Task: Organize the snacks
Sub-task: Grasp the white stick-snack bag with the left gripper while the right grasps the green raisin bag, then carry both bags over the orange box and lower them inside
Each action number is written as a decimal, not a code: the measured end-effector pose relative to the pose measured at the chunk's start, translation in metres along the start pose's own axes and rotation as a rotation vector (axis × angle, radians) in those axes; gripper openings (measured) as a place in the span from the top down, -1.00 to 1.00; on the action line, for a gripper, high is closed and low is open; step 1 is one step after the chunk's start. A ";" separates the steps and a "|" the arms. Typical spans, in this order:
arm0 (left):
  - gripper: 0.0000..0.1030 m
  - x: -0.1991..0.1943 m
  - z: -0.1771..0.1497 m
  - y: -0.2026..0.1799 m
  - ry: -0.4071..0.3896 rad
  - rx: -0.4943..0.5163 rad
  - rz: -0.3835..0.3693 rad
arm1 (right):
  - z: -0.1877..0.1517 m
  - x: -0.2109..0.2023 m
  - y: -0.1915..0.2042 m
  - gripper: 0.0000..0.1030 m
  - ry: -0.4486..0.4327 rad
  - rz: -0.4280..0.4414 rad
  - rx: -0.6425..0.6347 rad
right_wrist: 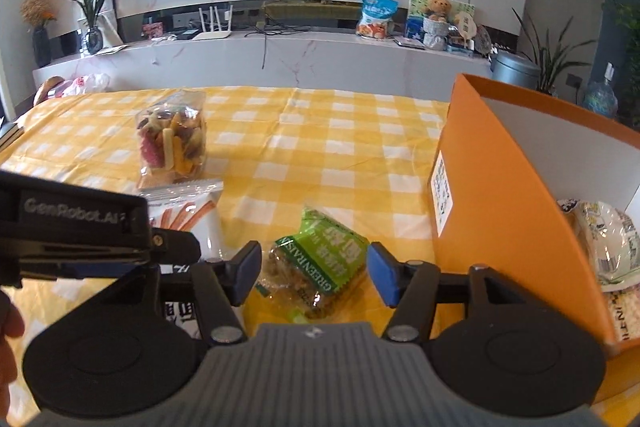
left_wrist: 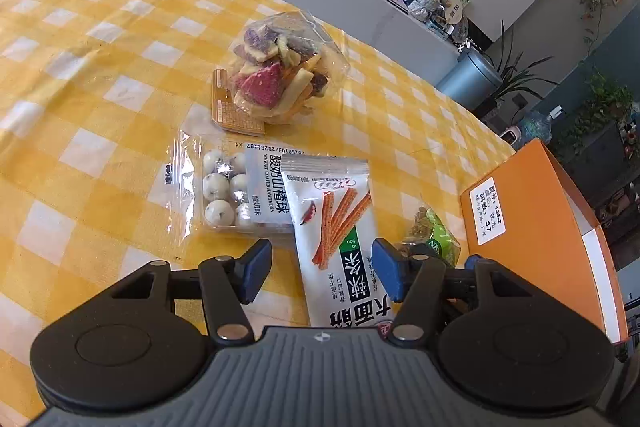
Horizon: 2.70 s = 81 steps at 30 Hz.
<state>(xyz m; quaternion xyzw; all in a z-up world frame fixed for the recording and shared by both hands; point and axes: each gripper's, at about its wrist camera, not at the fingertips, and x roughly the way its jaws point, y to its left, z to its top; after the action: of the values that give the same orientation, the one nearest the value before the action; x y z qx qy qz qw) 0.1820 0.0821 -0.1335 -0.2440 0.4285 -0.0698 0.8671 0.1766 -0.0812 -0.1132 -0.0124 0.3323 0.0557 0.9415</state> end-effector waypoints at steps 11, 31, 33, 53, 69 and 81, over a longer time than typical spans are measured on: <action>-0.32 0.001 0.001 -0.002 0.010 -0.012 0.005 | 0.002 0.024 -0.011 -0.31 0.035 0.032 0.117; -0.30 -0.003 -0.001 0.000 0.011 -0.035 0.024 | 0.005 0.031 -0.021 0.35 0.090 0.048 0.283; -0.30 -0.003 -0.002 -0.002 0.007 -0.026 0.028 | 0.005 0.026 -0.022 0.47 0.081 0.071 0.258; 0.54 -0.010 -0.013 -0.026 -0.068 0.125 0.044 | -0.026 -0.013 -0.019 0.57 0.058 0.255 0.090; 0.82 -0.050 -0.022 -0.035 -0.137 0.156 0.041 | -0.020 -0.042 -0.013 0.62 0.005 0.273 0.045; 0.82 -0.100 -0.026 -0.073 -0.223 0.212 0.001 | -0.010 -0.103 -0.026 0.63 -0.114 0.313 0.040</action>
<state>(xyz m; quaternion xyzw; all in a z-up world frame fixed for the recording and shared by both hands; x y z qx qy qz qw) 0.1056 0.0420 -0.0403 -0.1573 0.3198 -0.0868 0.9303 0.0939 -0.1179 -0.0568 0.0616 0.2773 0.1954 0.9387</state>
